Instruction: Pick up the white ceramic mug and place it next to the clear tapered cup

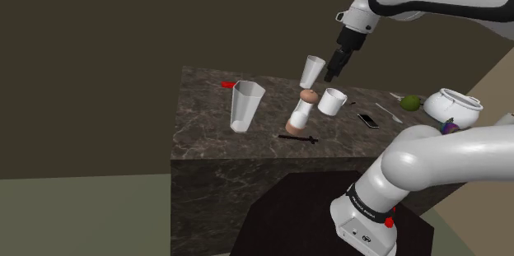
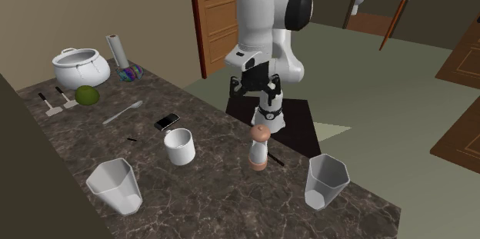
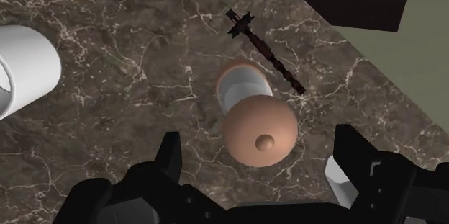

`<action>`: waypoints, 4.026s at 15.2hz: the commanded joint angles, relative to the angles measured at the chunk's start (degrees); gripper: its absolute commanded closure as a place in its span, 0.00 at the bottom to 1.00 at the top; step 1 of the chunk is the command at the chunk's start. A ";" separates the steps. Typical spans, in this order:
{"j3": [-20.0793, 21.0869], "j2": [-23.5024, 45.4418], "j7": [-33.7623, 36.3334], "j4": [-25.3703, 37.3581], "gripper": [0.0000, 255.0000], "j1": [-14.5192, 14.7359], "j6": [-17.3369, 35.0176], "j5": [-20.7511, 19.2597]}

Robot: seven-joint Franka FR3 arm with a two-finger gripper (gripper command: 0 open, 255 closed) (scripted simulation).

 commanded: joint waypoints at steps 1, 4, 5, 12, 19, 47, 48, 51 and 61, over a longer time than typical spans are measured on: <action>-2.41 1.61 -2.25 -1.24 0.00 -1.16 3.28 -1.82; -5.58 4.06 -5.02 -2.66 0.00 -2.66 7.75 -3.97; -6.66 5.04 -5.94 -2.99 0.00 -3.14 9.28 -4.63; -14.54 14.17 -12.62 -3.22 0.00 -5.62 20.31 -7.86; -22.90 26.74 -20.88 0.13 0.00 -6.01 31.07 -6.52; -24.48 31.01 -22.68 -1.40 1.00 -5.40 36.69 -4.80; -24.30 30.41 -22.45 -1.05 1.00 -5.50 35.79 -5.07; -23.74 28.73 -21.84 0.05 1.00 -5.75 33.13 -5.74; -21.97 24.31 -20.55 4.53 1.00 -6.24 24.48 -6.88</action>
